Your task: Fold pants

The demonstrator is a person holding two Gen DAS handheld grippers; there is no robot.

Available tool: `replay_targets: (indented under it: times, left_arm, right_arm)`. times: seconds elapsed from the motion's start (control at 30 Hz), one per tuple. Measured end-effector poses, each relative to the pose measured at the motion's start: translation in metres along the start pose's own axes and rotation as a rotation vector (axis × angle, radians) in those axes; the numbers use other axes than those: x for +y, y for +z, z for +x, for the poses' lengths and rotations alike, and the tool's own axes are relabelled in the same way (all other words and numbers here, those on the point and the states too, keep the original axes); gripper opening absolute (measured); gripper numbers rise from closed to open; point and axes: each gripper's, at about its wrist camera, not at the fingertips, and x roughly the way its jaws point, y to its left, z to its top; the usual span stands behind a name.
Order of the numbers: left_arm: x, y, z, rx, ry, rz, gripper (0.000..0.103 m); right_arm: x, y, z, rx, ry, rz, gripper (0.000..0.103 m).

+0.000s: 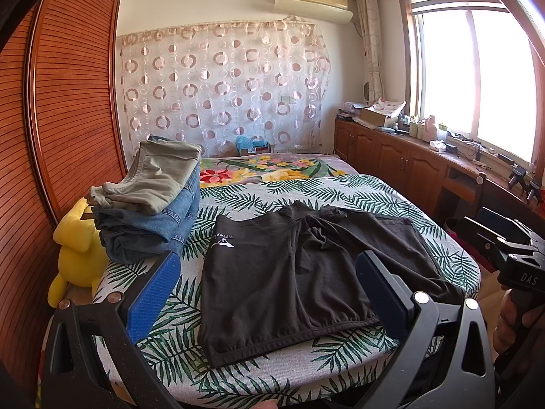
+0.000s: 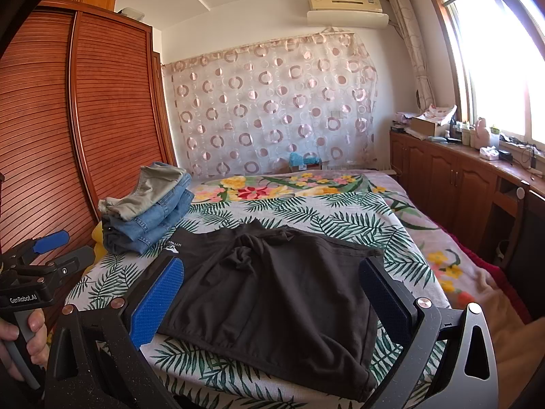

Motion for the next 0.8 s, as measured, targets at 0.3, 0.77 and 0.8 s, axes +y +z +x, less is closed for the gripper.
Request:
replay_targets:
  times: [0.3,0.77,0.8]
  left_arm:
    - [0.001,0.000,0.000,0.004,-0.001,-0.001,0.103]
    - [0.006,-0.015,0.027,0.094,-0.001,-0.018,0.103]
    - [0.007,-0.016,0.030,0.102,-0.003,-0.021,0.103]
  right_arm:
    - [0.000,0.000,0.001,0.001,0.000,0.001,0.102]
    - [-0.018,-0.004,0.010,0.044,-0.030,0.023,0.102]
    - [-0.019,-0.004,0.011,0.049,-0.035,0.023,0.102]
